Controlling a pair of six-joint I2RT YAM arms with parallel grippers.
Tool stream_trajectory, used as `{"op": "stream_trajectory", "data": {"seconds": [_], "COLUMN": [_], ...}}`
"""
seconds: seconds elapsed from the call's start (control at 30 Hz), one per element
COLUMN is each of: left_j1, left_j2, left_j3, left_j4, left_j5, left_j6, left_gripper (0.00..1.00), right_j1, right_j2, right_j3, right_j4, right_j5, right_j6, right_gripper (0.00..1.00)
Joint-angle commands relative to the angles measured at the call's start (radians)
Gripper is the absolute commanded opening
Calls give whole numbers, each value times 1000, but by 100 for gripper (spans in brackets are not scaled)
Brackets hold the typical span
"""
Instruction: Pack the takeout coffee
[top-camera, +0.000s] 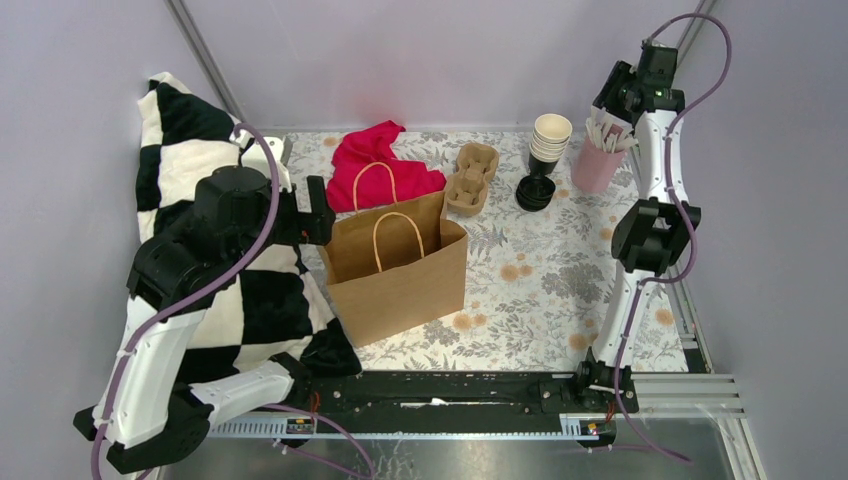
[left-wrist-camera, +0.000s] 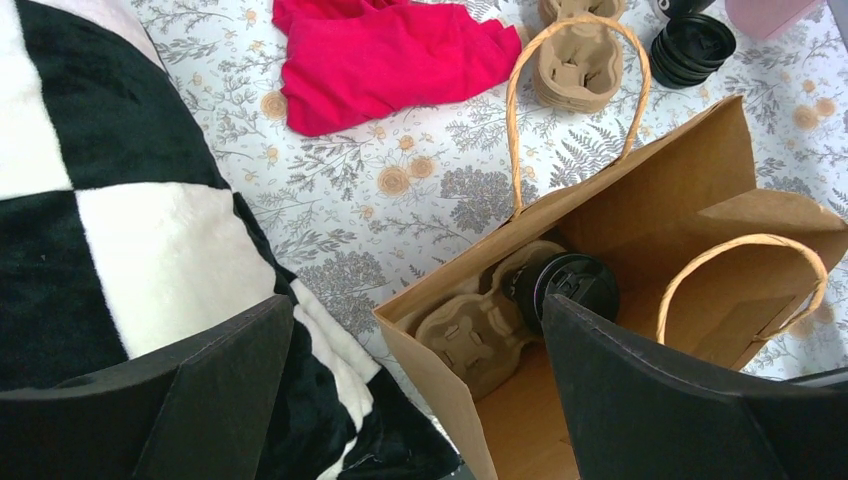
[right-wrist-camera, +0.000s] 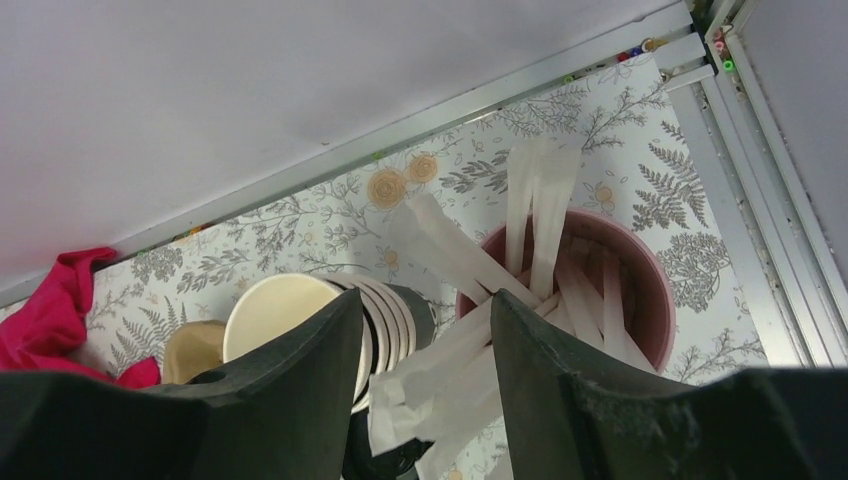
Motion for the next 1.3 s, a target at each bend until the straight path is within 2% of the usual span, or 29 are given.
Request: {"op": "stream_trajectory", "data": {"seconds": [0.0,0.13,0.3,0.57,0.67,0.87,1.03,1.27], "left_j1": [0,0,0,0,0,0,0,0], "left_j2": [6,10,13,16,15,18,16,12], "left_j3": [51,60,71,76,77,83,84,89], "left_j4": [20,14,2,-5,-5,-5,-2,1], "left_j5": [-18,-21,-32,-40,-36,-36,-35,-22], "left_j6": [-25,-36,-48,-51,-48,-49,-55,-58], "left_gripper": [99,99,99,99,99,99,99,99], "right_j1": [2,2,2,2,2,2,1,1], "right_j2": [25,53,78,102,105,88,51,-34], "right_j3": [69,89,93,98,99,109,112,103], "right_j4": [90,120,149,159,159,161,151,134], "right_j5": [-30,-30,-31,-37,-34,-16,4,80], "right_j6": [23,46,69,88,87,80,61,-18], "right_gripper": [57,52,39,36,31,12,8,7]}}
